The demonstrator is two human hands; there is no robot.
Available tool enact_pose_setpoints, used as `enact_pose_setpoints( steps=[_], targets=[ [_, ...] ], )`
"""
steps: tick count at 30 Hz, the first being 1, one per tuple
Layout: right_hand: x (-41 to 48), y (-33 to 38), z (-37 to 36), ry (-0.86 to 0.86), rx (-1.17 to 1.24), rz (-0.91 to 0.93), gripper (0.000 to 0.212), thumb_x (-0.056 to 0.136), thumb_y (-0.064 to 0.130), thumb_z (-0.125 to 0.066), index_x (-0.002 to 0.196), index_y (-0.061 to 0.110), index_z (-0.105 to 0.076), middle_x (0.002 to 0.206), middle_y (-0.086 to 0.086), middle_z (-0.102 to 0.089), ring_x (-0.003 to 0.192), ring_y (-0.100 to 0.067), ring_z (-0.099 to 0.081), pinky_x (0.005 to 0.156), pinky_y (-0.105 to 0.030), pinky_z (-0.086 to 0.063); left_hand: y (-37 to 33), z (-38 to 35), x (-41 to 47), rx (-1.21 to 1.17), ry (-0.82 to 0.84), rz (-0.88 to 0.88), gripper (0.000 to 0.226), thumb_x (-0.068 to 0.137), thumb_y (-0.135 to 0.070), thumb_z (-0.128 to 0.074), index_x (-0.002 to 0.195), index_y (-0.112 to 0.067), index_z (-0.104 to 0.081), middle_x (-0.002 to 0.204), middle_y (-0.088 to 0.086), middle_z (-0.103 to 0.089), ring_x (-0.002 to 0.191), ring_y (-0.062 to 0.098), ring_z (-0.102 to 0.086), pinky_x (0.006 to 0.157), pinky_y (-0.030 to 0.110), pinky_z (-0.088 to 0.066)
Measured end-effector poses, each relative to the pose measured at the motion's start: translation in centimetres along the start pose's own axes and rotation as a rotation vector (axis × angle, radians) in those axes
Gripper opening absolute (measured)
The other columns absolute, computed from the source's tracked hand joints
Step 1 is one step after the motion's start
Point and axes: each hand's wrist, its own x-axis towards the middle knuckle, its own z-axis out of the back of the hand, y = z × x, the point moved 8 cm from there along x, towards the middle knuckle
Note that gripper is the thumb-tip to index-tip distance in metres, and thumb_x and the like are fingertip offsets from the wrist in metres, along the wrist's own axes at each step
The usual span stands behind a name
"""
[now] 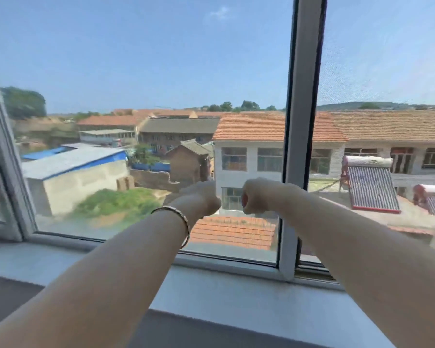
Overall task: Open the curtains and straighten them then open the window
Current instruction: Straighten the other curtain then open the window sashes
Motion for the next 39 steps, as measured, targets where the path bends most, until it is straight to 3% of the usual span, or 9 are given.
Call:
enact_pose_setpoints(
  steps=[4, 12, 18, 23, 26, 29, 34, 37, 39],
  targets=[
    [3.4, 11.1, -1.5, -0.01, 0.022, 0.185, 0.025, 0.088, 0.011, -0.058, 0.109, 0.005, -0.068, 0.108, -0.011, -0.07, 0.087, -0.023, -0.062, 0.076, -0.03, -0.052, 11.1, 1.3, -1.2, -0.034, 0.062, 0.167, 0.026, 0.091, -0.02, -0.041, 0.09, -0.005, -0.062, 0.089, 0.008, -0.075, 0.07, 0.022, -0.074, 0.075, 0.032, -0.055],
    [10.4, 31.5, -5.1, -0.001, 0.069, 0.383, 0.025, 0.09, 0.014, -0.053, 0.109, 0.01, -0.069, 0.113, -0.009, -0.069, 0.102, -0.028, -0.065, 0.091, -0.041, -0.055, 33.1, 5.9, -2.1, 0.03, 0.019, 0.379, 0.029, 0.091, -0.014, -0.036, 0.098, -0.003, -0.062, 0.089, 0.009, -0.075, 0.072, 0.021, -0.074, 0.07, 0.029, -0.052],
    [17.3, 42.7, -5.6, 0.039, 0.09, 0.424, 0.025, 0.088, 0.009, -0.052, 0.101, 0.001, -0.072, 0.102, -0.016, -0.075, 0.08, -0.024, -0.068, 0.084, -0.039, -0.059, 47.2, 9.8, -1.1, 0.05, -0.061, 0.479, 0.034, 0.094, -0.023, -0.038, 0.107, -0.001, -0.061, 0.09, 0.007, -0.075, 0.073, 0.021, -0.073, 0.07, 0.029, -0.05],
    [24.2, 50.3, -6.2, 0.027, 0.067, 0.451, 0.025, 0.087, 0.01, -0.052, 0.1, 0.002, -0.072, 0.1, -0.014, -0.076, 0.078, -0.023, -0.068, 0.078, -0.033, -0.057, 57.3, 10.7, 0.4, 0.068, -0.095, 0.559, 0.023, 0.091, -0.015, -0.036, 0.077, -0.01, -0.053, 0.079, 0.008, -0.065, 0.084, 0.026, -0.072, 0.063, 0.027, -0.041],
    [28.8, 54.6, -7.0, -0.012, 0.055, 0.488, 0.025, 0.089, 0.014, -0.052, 0.104, 0.006, -0.07, 0.104, -0.012, -0.074, 0.096, -0.028, -0.07, 0.082, -0.036, -0.057, 63.1, 10.7, 2.3, 0.074, -0.125, 0.611, 0.021, 0.091, -0.013, -0.036, 0.071, -0.011, -0.044, 0.077, 0.007, -0.055, 0.082, 0.028, -0.066, 0.067, 0.028, -0.039],
    [33.4, 58.7, -7.1, -0.03, 0.044, 0.539, 0.028, 0.091, 0.019, -0.052, 0.109, 0.005, -0.068, 0.11, -0.012, -0.071, 0.101, -0.028, -0.067, 0.087, -0.039, -0.057, 68.5, 10.9, 5.0, 0.065, -0.157, 0.654, 0.024, 0.088, -0.011, -0.036, 0.064, -0.012, -0.037, 0.086, 0.008, -0.058, 0.068, 0.024, -0.05, 0.059, 0.026, -0.034],
    [42.5, 66.4, -5.9, -0.042, 0.115, 0.622, 0.027, 0.091, 0.014, -0.051, 0.11, 0.001, -0.065, 0.107, -0.016, -0.071, 0.1, -0.028, -0.068, 0.09, -0.041, -0.056, 76.8, 13.6, 10.9, 0.072, -0.314, 0.712, 0.023, 0.087, -0.013, -0.037, 0.064, -0.01, -0.041, 0.06, 0.003, -0.036, 0.053, 0.019, -0.029, 0.051, 0.023, -0.025],
    [46.6, 70.9, -4.8, -0.061, 0.135, 0.666, 0.027, 0.091, 0.014, -0.05, 0.11, 0.003, -0.065, 0.107, -0.014, -0.07, 0.1, -0.03, -0.066, 0.09, -0.039, -0.056, 81.5, 15.8, 13.8, 0.006, -0.409, 0.74, 0.019, 0.087, -0.015, -0.036, 0.09, -0.007, -0.053, 0.075, 0.014, -0.052, 0.064, 0.023, -0.042, 0.056, 0.026, -0.034],
    [49.0, 73.6, -4.4, -0.089, 0.135, 0.687, 0.027, 0.091, 0.016, -0.049, 0.11, 0.006, -0.065, 0.107, -0.012, -0.069, 0.099, -0.03, -0.066, 0.085, -0.037, -0.057, 84.7, 16.9, 15.5, -0.111, -0.478, 0.746, 0.024, 0.09, -0.02, -0.038, 0.107, -0.011, -0.051, 0.098, 0.008, -0.058, 0.082, 0.027, -0.053, 0.07, 0.031, -0.044]
  ],
)
